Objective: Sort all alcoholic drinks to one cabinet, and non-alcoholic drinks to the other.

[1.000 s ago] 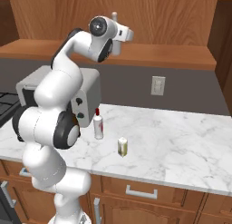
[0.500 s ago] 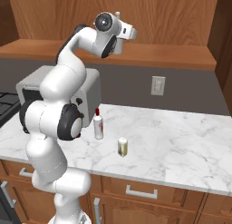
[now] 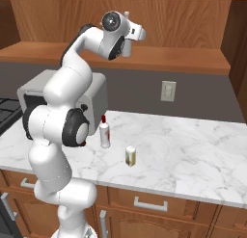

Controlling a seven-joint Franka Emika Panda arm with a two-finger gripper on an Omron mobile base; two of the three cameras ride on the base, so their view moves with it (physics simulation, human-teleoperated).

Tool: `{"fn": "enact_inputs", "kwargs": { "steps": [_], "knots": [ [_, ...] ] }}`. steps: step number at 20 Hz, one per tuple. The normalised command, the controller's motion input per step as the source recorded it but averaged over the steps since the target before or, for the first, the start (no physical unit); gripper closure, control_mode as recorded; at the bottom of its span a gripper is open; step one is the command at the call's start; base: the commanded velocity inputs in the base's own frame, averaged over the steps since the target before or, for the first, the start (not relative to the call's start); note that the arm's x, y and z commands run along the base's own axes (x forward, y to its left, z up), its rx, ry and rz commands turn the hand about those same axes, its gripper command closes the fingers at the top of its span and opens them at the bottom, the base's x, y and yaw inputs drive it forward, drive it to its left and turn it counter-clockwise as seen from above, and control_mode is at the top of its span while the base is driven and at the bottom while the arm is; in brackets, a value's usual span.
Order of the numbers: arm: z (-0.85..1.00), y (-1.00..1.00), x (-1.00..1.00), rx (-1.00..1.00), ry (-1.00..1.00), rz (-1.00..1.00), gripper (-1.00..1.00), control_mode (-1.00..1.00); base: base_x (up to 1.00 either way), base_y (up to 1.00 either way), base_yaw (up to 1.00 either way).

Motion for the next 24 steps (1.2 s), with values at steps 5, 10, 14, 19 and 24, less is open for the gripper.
{"fn": "enact_inputs", "kwargs": {
  "steps": [5,10,14,19,24],
  "knots": [
    [0.0,0.0,0.06,0.0,0.0,0.0,-1.0,-1.0,0.0,0.0,0.0],
    [0.0,0.0,0.0,0.0,0.0,0.0,-1.0,-1.0,0.0,0.0,0.0],
    [0.0,0.0,-0.18,0.0,0.0,0.0,-1.0,-1.0,0.0,0.0,0.0],
    [0.0,-0.01,-0.73,0.0,-0.04,0.0,-1.0,-1.0,0.0,0.0,0.0],
    [-0.28,0.0,-1.0,0.0,-0.02,0.0,-1.0,-1.0,0.0,0.0,0.0]
  ]
}}
